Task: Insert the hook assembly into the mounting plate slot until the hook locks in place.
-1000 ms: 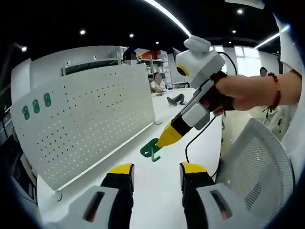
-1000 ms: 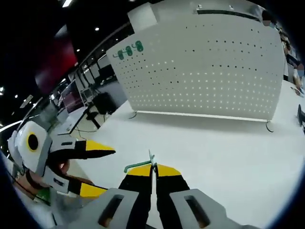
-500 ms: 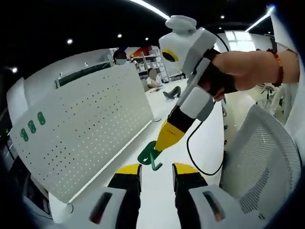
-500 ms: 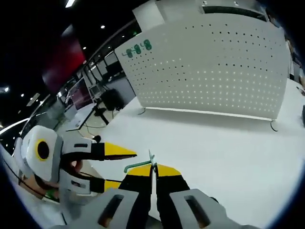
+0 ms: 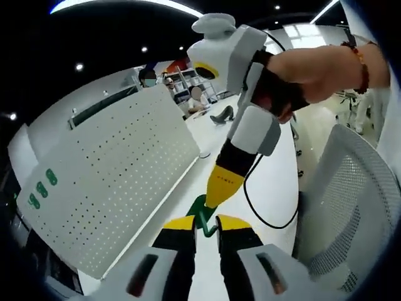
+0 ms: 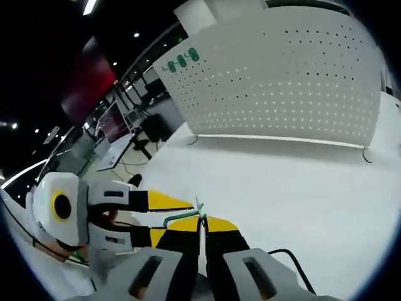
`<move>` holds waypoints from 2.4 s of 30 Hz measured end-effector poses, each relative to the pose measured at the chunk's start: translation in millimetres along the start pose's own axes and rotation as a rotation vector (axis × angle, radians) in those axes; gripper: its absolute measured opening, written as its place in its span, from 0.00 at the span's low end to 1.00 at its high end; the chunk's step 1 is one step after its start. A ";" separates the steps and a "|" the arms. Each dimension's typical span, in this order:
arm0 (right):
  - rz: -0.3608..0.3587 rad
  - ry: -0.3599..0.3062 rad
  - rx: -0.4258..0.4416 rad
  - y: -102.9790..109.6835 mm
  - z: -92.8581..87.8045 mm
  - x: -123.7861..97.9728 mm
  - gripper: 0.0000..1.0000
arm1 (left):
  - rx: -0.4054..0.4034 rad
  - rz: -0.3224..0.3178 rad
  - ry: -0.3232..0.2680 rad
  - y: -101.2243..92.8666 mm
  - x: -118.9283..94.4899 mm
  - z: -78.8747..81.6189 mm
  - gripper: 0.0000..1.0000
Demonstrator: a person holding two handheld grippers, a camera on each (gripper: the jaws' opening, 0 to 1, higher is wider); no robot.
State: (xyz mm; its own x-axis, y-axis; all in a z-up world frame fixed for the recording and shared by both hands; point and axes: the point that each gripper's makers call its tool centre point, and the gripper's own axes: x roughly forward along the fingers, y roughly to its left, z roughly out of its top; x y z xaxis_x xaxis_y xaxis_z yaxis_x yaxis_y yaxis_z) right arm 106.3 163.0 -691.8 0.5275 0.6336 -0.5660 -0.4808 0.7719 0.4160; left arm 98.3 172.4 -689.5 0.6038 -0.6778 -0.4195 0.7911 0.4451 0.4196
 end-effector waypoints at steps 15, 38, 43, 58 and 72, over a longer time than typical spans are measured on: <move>0.053 0.007 0.048 -3.9 8.1 -3.4 0.00 | 0.043 0.060 0.029 8.2 4.3 3.0 0.04; 0.098 -0.117 -0.186 -7.5 23.9 -11.8 0.14 | -0.074 0.120 0.031 20.8 8.6 10.0 0.03; 0.088 -0.145 -0.223 -15.6 25.3 -19.2 0.19 | -0.140 0.135 0.015 25.8 12.5 14.2 0.03; 0.109 -0.229 -0.423 -19.4 19.0 -36.5 0.33 | -0.286 0.231 -0.024 58.4 19.9 25.3 0.03; 0.130 -0.301 -0.478 -23.7 23.5 -44.5 0.41 | -0.420 0.291 -0.109 108.5 26.5 38.2 0.02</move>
State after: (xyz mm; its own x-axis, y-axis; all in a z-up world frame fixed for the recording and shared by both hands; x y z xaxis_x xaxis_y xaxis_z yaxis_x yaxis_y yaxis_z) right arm 110.7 117.7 -659.7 0.5851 0.7627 -0.2755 -0.7811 0.6214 0.0611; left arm 196.4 180.4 -624.4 0.8084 -0.5384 -0.2378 0.5769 0.8051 0.1381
